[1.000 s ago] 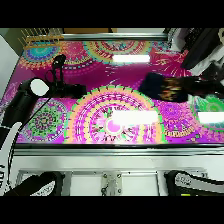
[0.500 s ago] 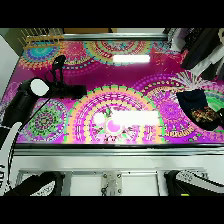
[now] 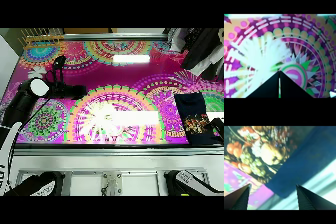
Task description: Fold the clothes and pants, and hang the long-sleeved shirts on hangers.
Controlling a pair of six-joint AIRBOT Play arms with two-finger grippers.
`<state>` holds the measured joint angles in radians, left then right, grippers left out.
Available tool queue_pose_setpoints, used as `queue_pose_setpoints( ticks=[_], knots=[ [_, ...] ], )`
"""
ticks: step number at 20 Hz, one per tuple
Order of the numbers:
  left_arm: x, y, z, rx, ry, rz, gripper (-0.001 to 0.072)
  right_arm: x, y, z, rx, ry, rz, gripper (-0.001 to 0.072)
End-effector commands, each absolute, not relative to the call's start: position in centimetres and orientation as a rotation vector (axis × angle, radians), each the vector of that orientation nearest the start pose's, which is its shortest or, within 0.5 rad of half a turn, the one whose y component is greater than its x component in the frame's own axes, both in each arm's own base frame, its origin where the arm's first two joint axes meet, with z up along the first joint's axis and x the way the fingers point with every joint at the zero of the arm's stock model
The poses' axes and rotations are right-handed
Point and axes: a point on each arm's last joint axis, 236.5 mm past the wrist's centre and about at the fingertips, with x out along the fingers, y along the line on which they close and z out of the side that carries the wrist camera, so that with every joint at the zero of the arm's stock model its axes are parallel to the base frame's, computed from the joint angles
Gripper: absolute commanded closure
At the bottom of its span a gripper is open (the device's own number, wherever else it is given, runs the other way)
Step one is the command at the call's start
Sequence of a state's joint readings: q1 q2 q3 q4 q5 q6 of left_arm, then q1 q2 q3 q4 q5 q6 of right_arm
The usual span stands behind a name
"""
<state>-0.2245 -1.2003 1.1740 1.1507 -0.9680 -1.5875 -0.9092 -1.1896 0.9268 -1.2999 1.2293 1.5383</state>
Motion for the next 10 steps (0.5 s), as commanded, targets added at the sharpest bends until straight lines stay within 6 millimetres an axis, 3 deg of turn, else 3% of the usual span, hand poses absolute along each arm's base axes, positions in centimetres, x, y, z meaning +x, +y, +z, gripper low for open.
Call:
queue_pose_setpoints(
  ticks=[1, 3, 4, 6, 7, 10],
  knots=[
    [39.6, -17.2, 8.1, -0.292, 1.026, -0.393, 0.07, 21.6, -23.7, 0.6, 0.69, 1.209, -0.678, 0.0101],
    [39.6, -17.2, 8.2, -0.294, 1.021, -0.393, 0.07, 24.9, -24.6, 6.0, 0.628, 0.999, -0.662, 0.0101],
    [39.6, -17.2, 8.2, -0.294, 1.021, -0.393, 0.07, 27.1, -23.5, 8.5, 0.593, 0.908, -0.586, 0.0101],
    [39.6, -17.2, 8.3, -0.305, 1.022, -0.388, 0.07, 31.8, -17.7, 12.5, 0.57, 0.781, -0.346, 0.0101],
    [39.6, -17.1, 8.5, -0.314, 1.015, -0.383, 0.07, 33.9, -13.7, 14.0, 0.561, 0.747, -0.205, 0.0101],
    [39.6, -16.6, 10.2, -0.354, 0.919, -0.36, 0.07, 37.1, -2.5, 15.3, 0.439, 0.762, 0.125, 0.0101]
  ],
)
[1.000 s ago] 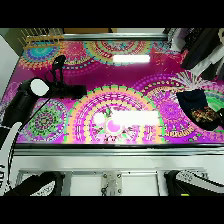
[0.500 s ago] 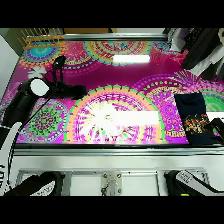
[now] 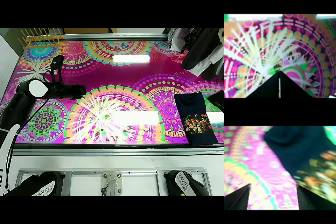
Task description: Fold the clothes and pants, and hang the long-sleeved shirts on hangers.
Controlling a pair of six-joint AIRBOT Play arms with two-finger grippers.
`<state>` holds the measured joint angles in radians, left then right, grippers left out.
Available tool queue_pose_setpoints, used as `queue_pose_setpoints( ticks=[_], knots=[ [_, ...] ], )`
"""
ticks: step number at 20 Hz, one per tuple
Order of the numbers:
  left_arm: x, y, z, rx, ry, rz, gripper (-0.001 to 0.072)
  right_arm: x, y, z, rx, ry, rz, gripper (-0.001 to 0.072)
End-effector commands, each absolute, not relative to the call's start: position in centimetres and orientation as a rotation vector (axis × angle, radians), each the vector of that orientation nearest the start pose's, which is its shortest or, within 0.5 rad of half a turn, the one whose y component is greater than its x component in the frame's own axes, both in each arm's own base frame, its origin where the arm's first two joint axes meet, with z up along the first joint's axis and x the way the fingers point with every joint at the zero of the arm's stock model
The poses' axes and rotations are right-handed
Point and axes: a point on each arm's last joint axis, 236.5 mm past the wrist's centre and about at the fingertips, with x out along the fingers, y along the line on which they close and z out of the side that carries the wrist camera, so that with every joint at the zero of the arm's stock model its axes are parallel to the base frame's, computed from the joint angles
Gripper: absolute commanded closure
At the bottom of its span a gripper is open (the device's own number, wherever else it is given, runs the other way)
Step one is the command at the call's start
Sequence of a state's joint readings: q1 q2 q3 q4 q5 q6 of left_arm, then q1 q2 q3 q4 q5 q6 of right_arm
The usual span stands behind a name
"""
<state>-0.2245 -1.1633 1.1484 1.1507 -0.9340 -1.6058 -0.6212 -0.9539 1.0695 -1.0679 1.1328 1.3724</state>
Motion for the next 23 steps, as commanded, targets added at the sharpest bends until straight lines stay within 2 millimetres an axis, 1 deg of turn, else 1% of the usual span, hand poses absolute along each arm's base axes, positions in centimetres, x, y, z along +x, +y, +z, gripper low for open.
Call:
queue_pose_setpoints(
  ticks=[1, 2, 3, 5, 6, 7, 8, 9, 10, 23],
  knots=[
    [39.5, -16.1, 10.4, -0.377, 0.89, -0.343, 0.07, 37.4, 1.0, 15.1, 0.405, 0.784, 0.212, 0.0101],
    [39.1, -15.8, 10.4, -0.392, 0.873, -0.332, 0.07, 37.6, 3.9, 14.9, 0.375, 0.799, 0.282, 0.0101],
    [38.7, -15.6, 10.2, -0.405, 0.866, -0.323, 0.07, 37.7, 6.4, 14.5, 0.34, 0.811, 0.337, 0.0101],
    [38.1, -15.5, 9.6, -0.419, 0.876, -0.314, 0.07, 37.9, 9.7, 13.6, 0.282, 0.831, 0.406, 0.0102],
    [37.9, -15.6, 9.5, -0.417, 0.885, -0.317, 0.07, 37.8, 10.8, 13.2, 0.273, 0.847, 0.433, 0.0112],
    [37.8, -15.8, 9.6, -0.413, 0.885, -0.324, 0.07, 37.6, 11.8, 12.7, 0.266, 0.866, 0.455, 0.0218],
    [37.8, -16.1, 9.8, -0.411, 0.88, -0.33, 0.07, 37.4, 12.2, 12.3, 0.262, 0.88, 0.468, 0.0412],
    [37.9, -16.3, 9.8, -0.409, 0.875, -0.333, 0.07, 37.4, 12.5, 12.1, 0.261, 0.888, 0.474, 0.063],
    [37.8, -16.3, 9.8, -0.409, 0.874, -0.335, 0.07, 37.4, 12.5, 12.0, 0.262, 0.89, 0.473, 0.0698],
    [37.9, -16.3, 9.8, -0.408, 0.874, -0.335, 0.07, 37.3, 12.4, 12.0, 0.263, 0.895, 0.474, 0.0698]
  ],
)
